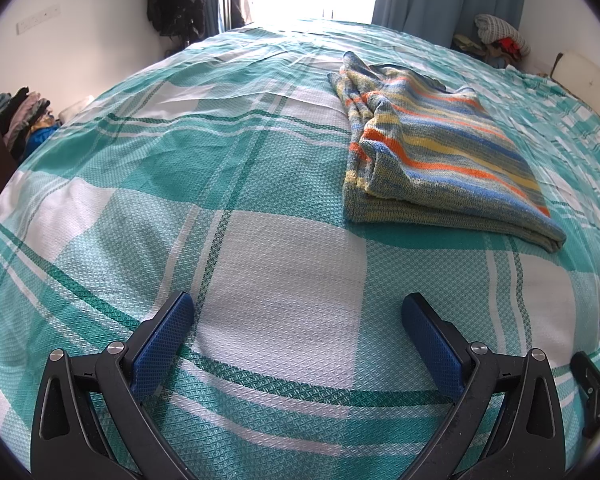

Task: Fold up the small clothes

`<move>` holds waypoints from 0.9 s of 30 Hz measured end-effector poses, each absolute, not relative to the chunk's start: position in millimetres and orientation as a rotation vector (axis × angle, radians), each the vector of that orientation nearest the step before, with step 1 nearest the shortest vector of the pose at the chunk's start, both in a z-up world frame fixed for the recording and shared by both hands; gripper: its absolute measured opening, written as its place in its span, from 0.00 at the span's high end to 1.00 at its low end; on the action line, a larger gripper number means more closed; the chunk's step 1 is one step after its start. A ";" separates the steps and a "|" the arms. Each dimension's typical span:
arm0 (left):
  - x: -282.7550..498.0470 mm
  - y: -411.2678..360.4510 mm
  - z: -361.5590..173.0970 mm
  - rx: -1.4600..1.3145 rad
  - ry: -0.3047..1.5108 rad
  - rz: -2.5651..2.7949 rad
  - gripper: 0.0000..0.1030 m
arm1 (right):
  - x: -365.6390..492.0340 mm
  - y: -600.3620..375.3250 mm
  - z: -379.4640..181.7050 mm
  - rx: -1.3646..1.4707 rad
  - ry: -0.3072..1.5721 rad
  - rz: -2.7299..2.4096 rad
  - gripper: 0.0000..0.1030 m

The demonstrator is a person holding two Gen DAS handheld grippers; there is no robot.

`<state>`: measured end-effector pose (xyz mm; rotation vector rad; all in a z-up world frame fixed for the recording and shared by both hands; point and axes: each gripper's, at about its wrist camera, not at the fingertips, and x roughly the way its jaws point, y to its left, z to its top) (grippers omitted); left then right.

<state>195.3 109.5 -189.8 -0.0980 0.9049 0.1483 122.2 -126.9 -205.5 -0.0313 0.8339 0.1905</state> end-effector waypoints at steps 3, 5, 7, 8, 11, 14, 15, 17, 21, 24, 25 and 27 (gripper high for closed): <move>195.3 109.6 -189.9 -0.098 0.905 0.148 0.00 | 122.3 -126.9 -205.5 -0.031 0.834 0.191 0.00; 195.7 109.3 -190.0 -0.099 0.905 0.148 0.00 | 122.3 -126.9 -205.5 -0.031 0.834 0.191 0.00; 195.2 109.7 -189.8 -0.099 0.905 0.148 0.00 | 122.3 -126.9 -205.4 -0.031 0.834 0.191 0.00; 195.2 109.7 -189.8 -0.098 0.905 0.148 0.00 | 122.3 -126.9 -205.4 -0.031 0.834 0.191 0.00; 195.1 109.4 -190.1 -0.097 0.905 0.149 0.00 | 122.3 -126.9 -205.4 -0.031 0.833 0.191 0.00; 195.1 109.4 -190.2 -0.099 0.904 0.148 0.00 | 122.3 -126.8 -205.5 -0.031 0.834 0.191 0.00; 195.2 109.5 -190.3 -0.100 0.903 0.147 0.00 | 122.3 -126.8 -205.5 -0.032 0.834 0.191 0.00; 195.5 108.9 -191.2 -0.105 0.902 0.146 0.00 | 122.3 -126.7 -205.6 -0.032 0.834 0.190 0.00; 195.8 105.7 -192.3 -0.113 0.900 0.143 0.00 | 122.3 -126.7 -205.7 -0.032 0.834 0.190 0.00; 195.6 106.2 -192.3 -0.112 0.899 0.144 0.00 | 122.5 -126.2 -206.0 -0.032 0.834 0.190 0.00; 195.5 106.5 -192.2 -0.113 0.899 0.143 0.00 | 122.5 -126.1 -206.0 -0.033 0.834 0.190 0.00; 195.2 106.5 -192.3 -0.116 0.897 0.143 0.00 | 122.4 -125.9 -206.0 -0.033 0.834 0.189 0.00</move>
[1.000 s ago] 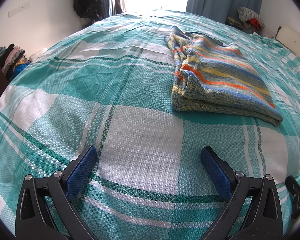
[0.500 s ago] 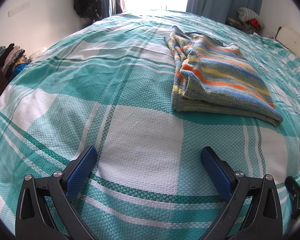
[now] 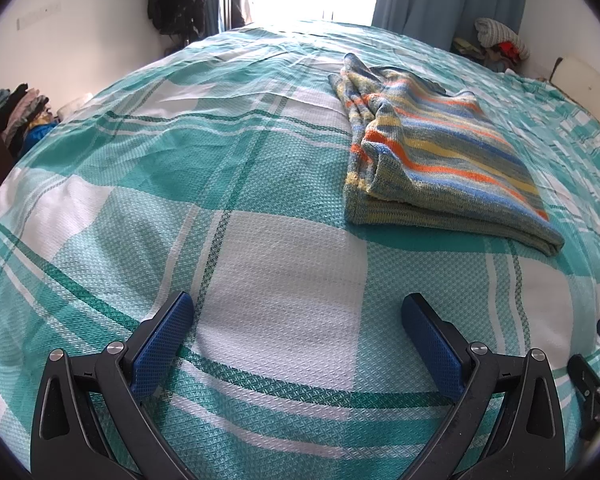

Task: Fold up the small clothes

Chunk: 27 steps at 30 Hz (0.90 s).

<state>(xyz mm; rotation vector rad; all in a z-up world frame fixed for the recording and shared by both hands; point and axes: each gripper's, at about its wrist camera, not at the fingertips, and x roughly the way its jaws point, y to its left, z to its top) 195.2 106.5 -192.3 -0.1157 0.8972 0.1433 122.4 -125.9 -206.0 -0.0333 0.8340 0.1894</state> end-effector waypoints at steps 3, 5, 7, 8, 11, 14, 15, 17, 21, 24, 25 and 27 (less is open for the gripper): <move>195.0 106.1 -192.3 -0.117 0.896 0.143 0.00 | 122.4 -125.8 -206.1 -0.034 0.834 0.189 0.00; 195.4 106.6 -192.1 -0.121 0.895 0.143 0.00 | 122.5 -125.5 -206.1 -0.035 0.835 0.188 0.00; 195.3 105.8 -192.0 -0.125 0.892 0.140 0.00 | 122.5 -125.6 -206.3 -0.036 0.834 0.187 0.00; 195.5 105.2 -191.9 -0.128 0.891 0.139 0.00 | 122.5 -125.5 -206.3 -0.036 0.834 0.187 0.00; 196.2 104.1 -191.6 -0.134 0.888 0.137 0.00 | 122.6 -125.5 -206.4 -0.038 0.834 0.186 0.00; 196.9 103.3 -191.7 -0.139 0.886 0.137 0.00 | 122.7 -125.7 -206.5 -0.039 0.835 0.186 0.00; 195.9 105.1 -191.7 -0.141 0.885 0.137 0.00 | 122.6 -125.4 -206.4 -0.040 0.834 0.186 0.00; 197.6 103.5 -191.7 -0.141 0.886 0.137 0.00 | 122.7 -125.3 -206.5 -0.040 0.835 0.186 0.00; 194.3 106.6 -189.3 -0.140 0.898 0.137 0.00 | 124.6 -126.5 -205.8 -0.040 0.848 0.184 0.00; 198.3 111.7 -182.7 -0.170 0.945 0.115 0.00 | 126.8 -132.0 -203.3 -0.019 0.871 0.198 0.00; 200.6 114.3 -177.8 -0.191 0.967 0.097 0.00 | 129.1 -133.9 -201.3 -0.015 0.893 0.208 0.00; 205.6 124.0 -159.8 -0.329 0.965 -0.016 0.01 | 136.3 -136.4 -194.1 -0.011 0.947 0.240 0.00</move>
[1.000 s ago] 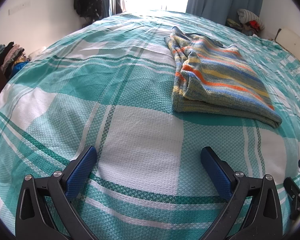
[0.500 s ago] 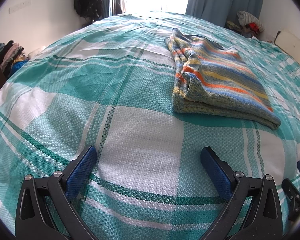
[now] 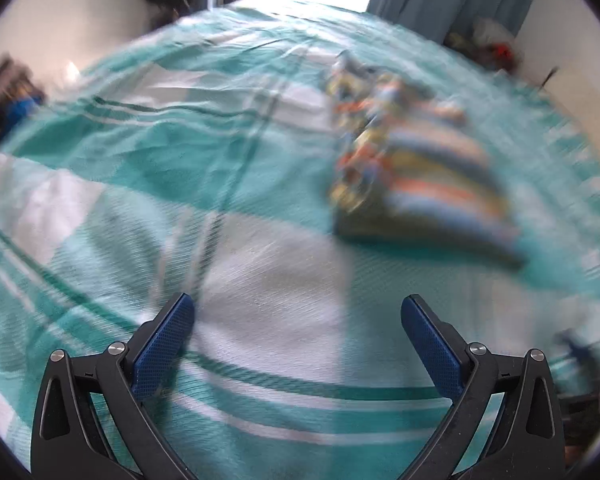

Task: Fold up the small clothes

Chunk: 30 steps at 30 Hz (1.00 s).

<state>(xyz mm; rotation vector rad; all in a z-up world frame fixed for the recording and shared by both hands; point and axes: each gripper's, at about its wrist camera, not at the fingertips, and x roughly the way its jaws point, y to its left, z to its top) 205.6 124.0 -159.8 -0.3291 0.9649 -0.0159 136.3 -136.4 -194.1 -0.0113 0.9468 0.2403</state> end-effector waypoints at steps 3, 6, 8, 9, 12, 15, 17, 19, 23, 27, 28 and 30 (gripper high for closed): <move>220.7 130.2 -135.5 -0.482 0.863 -0.159 0.01 | 154.9 -152.3 -170.1 0.096 0.945 0.360 0.01; 263.3 116.9 -141.0 -0.448 0.916 -0.174 0.01 | 206.9 -172.8 -141.6 0.242 0.901 0.444 0.01; 285.8 109.2 -154.4 -0.410 0.968 -0.146 0.02 | 264.1 -186.9 -133.9 0.394 0.905 0.510 0.01; 296.4 106.1 -163.3 -0.399 0.998 -0.130 0.02 | 291.2 -191.9 -137.1 0.465 0.924 0.534 0.02; 306.7 105.3 -178.6 -0.431 1.026 -0.123 0.04 | 364.7 -197.3 -164.1 0.620 1.003 0.554 0.21; 307.4 100.0 -181.9 -0.448 1.001 -0.143 0.09 | 418.0 -188.5 -202.8 0.726 1.079 0.598 0.36; 311.4 96.1 -184.7 -0.444 1.007 -0.149 0.33 | 438.5 -178.7 -226.0 0.805 1.124 0.638 0.54; 315.8 96.6 -185.3 -0.453 1.016 -0.177 0.55 | 448.8 -167.4 -238.9 0.845 1.133 0.677 0.64; 321.6 91.2 -183.0 -0.453 1.017 -0.184 0.86 | 456.6 -160.0 -233.7 0.728 1.123 0.659 0.76; 318.9 89.0 -160.8 -0.433 0.972 -0.187 0.87 | 442.8 -160.9 -192.6 0.569 1.037 0.679 0.78; 318.4 86.4 -151.8 -0.427 0.956 -0.196 0.87 | 439.2 -164.6 -178.2 0.559 1.006 0.695 0.78; 318.7 82.9 -136.4 -0.415 0.929 -0.211 0.87 | 434.4 -166.1 -153.0 0.524 0.960 0.716 0.78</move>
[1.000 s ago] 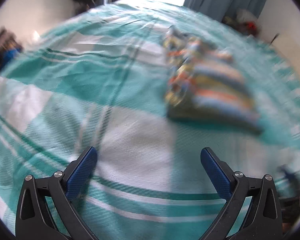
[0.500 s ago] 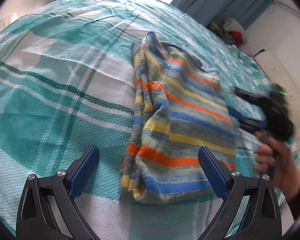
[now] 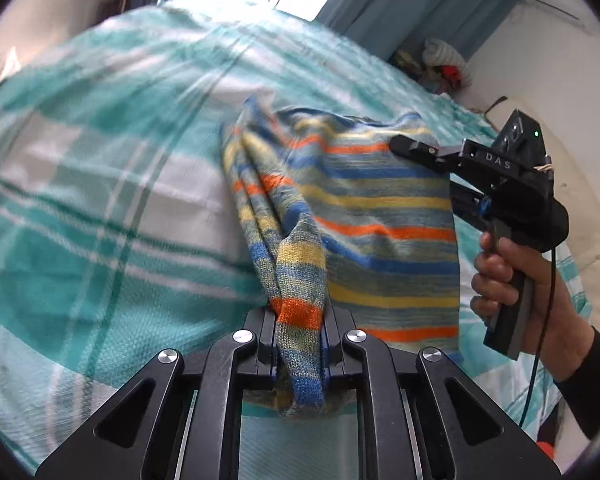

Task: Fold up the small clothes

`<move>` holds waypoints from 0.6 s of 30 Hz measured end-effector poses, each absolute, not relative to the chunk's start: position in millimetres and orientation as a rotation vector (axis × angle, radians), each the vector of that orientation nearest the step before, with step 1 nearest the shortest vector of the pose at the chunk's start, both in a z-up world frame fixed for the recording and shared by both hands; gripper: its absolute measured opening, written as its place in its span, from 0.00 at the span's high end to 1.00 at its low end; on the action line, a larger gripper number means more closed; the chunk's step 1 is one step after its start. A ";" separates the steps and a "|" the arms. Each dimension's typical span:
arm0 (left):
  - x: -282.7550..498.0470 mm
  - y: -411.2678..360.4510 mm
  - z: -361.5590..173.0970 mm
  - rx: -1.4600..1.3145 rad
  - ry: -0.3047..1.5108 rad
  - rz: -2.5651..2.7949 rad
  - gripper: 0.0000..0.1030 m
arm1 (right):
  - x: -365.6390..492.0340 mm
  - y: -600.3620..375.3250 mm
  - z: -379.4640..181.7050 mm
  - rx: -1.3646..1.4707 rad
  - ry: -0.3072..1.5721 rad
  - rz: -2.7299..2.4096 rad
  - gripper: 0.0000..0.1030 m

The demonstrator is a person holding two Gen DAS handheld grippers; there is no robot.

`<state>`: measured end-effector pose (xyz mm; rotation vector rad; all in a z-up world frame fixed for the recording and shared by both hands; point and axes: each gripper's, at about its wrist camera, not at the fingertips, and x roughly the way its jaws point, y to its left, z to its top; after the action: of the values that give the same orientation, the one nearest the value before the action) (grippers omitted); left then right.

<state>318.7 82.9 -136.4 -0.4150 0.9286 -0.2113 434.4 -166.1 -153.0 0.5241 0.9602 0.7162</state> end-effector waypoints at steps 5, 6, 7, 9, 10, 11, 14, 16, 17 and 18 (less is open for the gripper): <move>319.2 73.6 -90.8 -0.385 0.850 -0.258 0.87 | 414.8 -177.0 -94.6 0.507 0.878 0.760 0.78; 312.4 78.6 -89.2 -0.382 0.847 -0.270 0.87 | 414.1 -184.0 -87.7 0.511 0.874 0.756 0.78; 313.0 75.7 -89.5 -0.375 0.849 -0.280 0.86 | 411.9 -193.7 -82.5 0.519 0.871 0.751 0.78; 319.1 65.2 -108.2 -0.340 0.898 -0.263 0.71 | 414.7 -195.3 -82.4 0.504 0.882 0.712 0.78; 324.2 61.9 -124.2 -0.316 0.938 -0.237 0.51 | 415.5 -202.7 -90.6 0.492 0.907 0.666 0.76; 327.8 56.9 -139.8 -0.286 0.977 -0.207 0.44 | 417.5 -210.9 -107.5 0.479 0.968 0.598 0.70; 318.9 55.4 -169.1 -0.221 1.055 -0.123 0.44 | 411.8 -239.4 -149.6 0.336 1.121 0.333 0.33; 297.5 61.9 -157.1 -0.220 0.997 -0.096 0.29 | 386.5 -260.7 -147.7 0.241 1.089 0.262 0.26; 289.6 62.4 -150.1 -0.191 0.979 -0.068 0.18 | 376.5 -263.1 -142.9 0.206 1.080 0.245 0.11; 277.9 61.3 -139.0 -0.137 0.941 -0.028 0.15 | 361.8 -265.9 -136.1 0.156 1.071 0.225 0.03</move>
<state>277.9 61.3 -139.0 -0.1368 0.9411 -0.0285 361.8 -265.9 -136.1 0.1559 1.0706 0.2247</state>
